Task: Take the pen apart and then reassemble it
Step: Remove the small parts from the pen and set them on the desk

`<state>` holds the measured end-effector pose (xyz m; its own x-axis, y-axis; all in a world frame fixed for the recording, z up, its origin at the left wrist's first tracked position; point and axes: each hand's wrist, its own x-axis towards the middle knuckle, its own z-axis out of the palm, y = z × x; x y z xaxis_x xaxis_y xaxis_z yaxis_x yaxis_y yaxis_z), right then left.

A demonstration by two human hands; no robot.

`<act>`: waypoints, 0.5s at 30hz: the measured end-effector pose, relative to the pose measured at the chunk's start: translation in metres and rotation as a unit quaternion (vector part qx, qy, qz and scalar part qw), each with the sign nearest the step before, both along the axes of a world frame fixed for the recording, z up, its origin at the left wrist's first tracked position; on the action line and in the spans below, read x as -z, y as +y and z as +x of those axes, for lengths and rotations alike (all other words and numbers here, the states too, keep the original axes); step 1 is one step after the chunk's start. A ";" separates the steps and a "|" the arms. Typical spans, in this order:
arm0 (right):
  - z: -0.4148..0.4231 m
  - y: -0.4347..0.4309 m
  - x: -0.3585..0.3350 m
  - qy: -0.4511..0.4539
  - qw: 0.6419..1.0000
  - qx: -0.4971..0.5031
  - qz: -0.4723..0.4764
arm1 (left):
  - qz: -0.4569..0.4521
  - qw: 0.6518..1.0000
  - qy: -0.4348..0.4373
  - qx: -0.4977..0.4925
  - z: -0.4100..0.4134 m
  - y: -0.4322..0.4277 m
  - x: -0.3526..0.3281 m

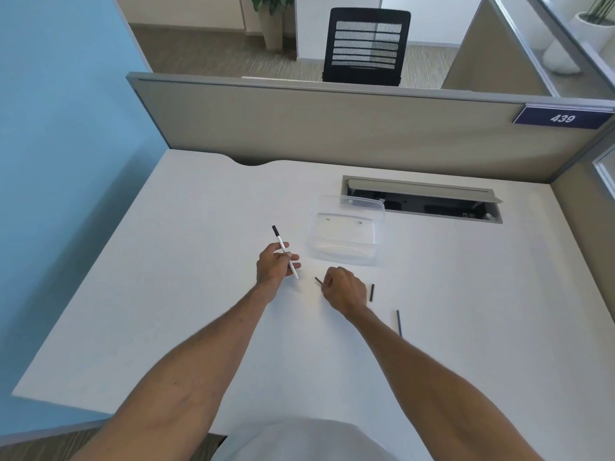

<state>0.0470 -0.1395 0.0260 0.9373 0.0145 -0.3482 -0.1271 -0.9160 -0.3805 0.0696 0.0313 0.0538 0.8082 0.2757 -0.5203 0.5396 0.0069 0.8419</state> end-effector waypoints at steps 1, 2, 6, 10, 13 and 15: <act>0.003 0.000 -0.002 -0.004 1.000 0.015 0.014 | -0.001 1.000 0.000 -0.001 0.001 -0.001 0.000; 0.006 0.001 -0.006 -0.009 0.999 0.032 0.029 | -0.004 1.000 0.001 -0.003 0.003 -0.002 0.000; 0.032 0.001 -0.025 -0.051 0.988 0.113 0.093 | -0.023 1.000 0.011 -0.008 0.008 -0.007 0.001; 0.071 -0.002 -0.042 -0.061 0.967 0.194 0.152 | -0.038 0.999 0.019 -0.001 0.014 -0.010 0.003; 0.103 -0.006 -0.052 -0.031 0.954 0.237 0.180 | -0.047 0.998 0.030 -0.001 0.020 -0.009 0.005; 0.121 -0.007 -0.055 -0.009 0.951 0.248 0.186 | -0.053 0.998 0.035 -0.002 0.025 -0.007 0.008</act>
<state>0.1676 -0.1468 0.0806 0.8667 -0.3115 -0.3895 -0.4988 -0.5473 -0.6721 0.0945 0.0242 0.0458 0.7675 0.2193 -0.6023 0.5971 0.0973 0.7963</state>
